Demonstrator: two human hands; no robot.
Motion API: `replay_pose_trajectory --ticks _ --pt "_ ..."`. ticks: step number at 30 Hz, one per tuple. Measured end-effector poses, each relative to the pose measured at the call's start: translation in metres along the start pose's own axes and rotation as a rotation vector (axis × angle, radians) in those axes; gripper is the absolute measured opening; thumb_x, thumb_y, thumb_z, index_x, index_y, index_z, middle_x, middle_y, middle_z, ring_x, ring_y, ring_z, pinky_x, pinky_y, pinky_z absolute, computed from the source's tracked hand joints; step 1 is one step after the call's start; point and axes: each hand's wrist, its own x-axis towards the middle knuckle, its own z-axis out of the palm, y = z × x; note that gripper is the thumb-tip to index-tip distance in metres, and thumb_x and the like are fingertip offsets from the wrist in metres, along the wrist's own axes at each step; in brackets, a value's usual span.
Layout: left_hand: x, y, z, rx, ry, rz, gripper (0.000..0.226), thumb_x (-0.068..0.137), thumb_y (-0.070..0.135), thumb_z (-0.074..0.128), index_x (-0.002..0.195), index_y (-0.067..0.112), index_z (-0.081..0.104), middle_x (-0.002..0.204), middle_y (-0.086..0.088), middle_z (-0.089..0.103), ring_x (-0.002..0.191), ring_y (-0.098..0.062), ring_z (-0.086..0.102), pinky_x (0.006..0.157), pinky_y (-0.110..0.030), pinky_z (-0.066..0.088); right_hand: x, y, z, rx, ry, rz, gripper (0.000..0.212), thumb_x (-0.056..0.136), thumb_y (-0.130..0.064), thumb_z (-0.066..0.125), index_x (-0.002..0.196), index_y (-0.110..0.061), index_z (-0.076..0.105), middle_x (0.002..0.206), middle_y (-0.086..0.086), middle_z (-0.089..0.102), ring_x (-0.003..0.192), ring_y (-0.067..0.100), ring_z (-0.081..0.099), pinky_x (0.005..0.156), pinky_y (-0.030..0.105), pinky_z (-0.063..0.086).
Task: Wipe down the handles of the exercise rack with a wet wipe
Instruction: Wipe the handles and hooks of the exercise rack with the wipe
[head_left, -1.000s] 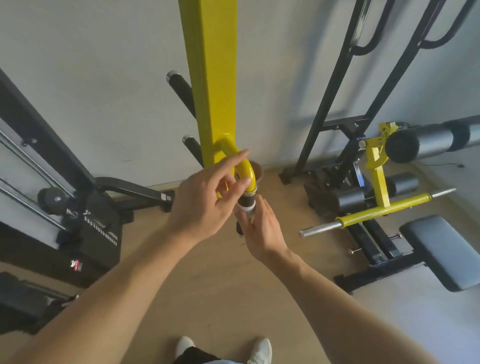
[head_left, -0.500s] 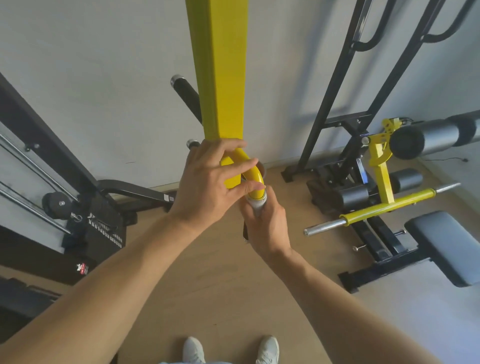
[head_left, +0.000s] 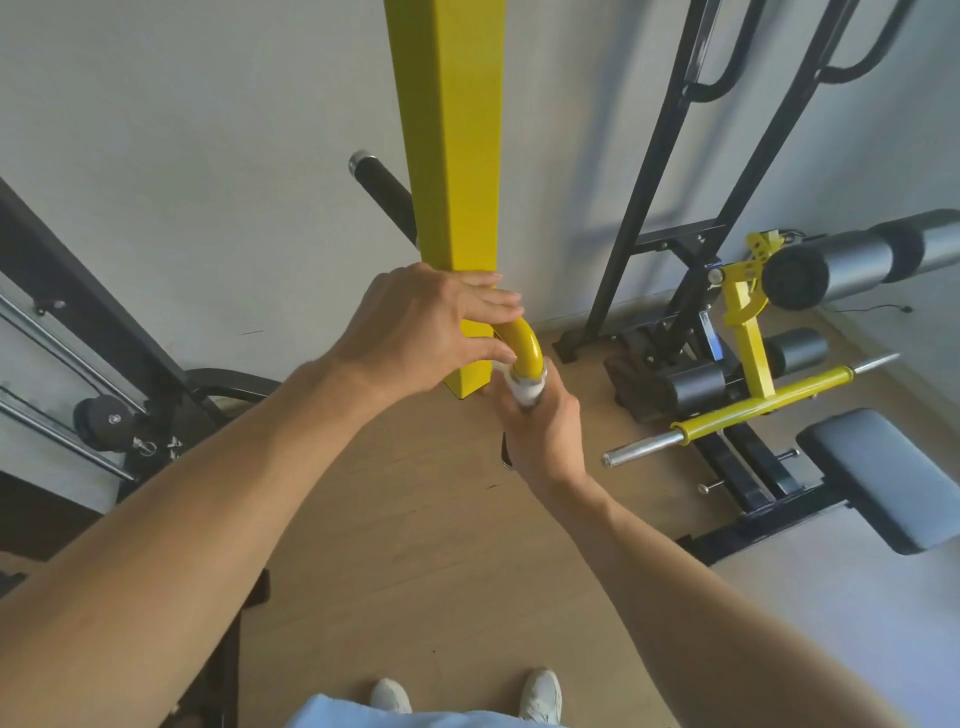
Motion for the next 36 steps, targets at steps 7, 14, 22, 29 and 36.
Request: replay_pose_trajectory --ticks 7,14,22,29,36 --pt "0.007 0.000 0.004 0.001 0.051 -0.048 0.049 0.074 0.058 0.073 0.114 0.030 0.074 0.126 0.010 0.068 0.126 -0.005 0.057 0.102 -0.045 0.051 -0.001 0.023 0.003 -0.130 -0.039 0.143 0.014 0.089 -0.036 0.068 0.095 -0.025 0.061 0.067 -0.004 0.063 0.058 0.013 0.056 0.051 0.027 0.045" --pt "0.004 -0.001 0.022 -0.045 0.080 -0.017 0.049 0.080 0.048 0.073 0.121 0.021 0.072 0.129 0.005 0.067 0.131 -0.010 0.055 0.104 -0.046 0.049 0.004 0.014 -0.001 -0.013 -0.026 0.149 0.008 0.089 -0.026 0.067 0.094 -0.024 0.061 0.066 -0.006 0.059 0.053 0.007 0.047 0.053 0.028 0.043" --pt "-0.011 0.011 0.032 0.128 0.137 0.107 0.048 0.091 0.036 0.065 0.129 0.006 0.065 0.134 -0.009 0.063 0.134 -0.024 0.052 0.107 -0.043 0.047 0.001 0.018 -0.015 -0.272 -0.159 -0.126 0.026 0.100 -0.056 0.042 0.103 -0.031 0.040 0.078 0.002 0.060 0.071 0.027 0.057 0.069 0.048 0.050" --pt "-0.004 0.005 0.021 0.072 0.091 0.118 0.044 0.084 0.039 0.064 0.116 0.009 0.073 0.124 -0.006 0.069 0.127 -0.022 0.058 0.104 -0.040 0.050 0.004 0.000 -0.018 -0.486 -0.040 -0.026 0.031 0.089 -0.055 0.062 0.092 -0.028 0.047 0.073 -0.006 0.064 0.067 0.020 0.054 0.059 0.037 0.047" --pt "-0.005 0.007 0.026 0.003 0.110 0.068 0.042 0.082 0.030 0.076 0.118 0.008 0.071 0.126 -0.006 0.068 0.129 -0.022 0.056 0.105 -0.042 0.048 -0.002 -0.008 -0.021 -0.307 -0.134 0.010 0.038 0.083 -0.055 0.069 0.110 -0.032 0.053 0.100 -0.016 0.051 0.097 0.008 0.043 0.081 0.029 0.040"
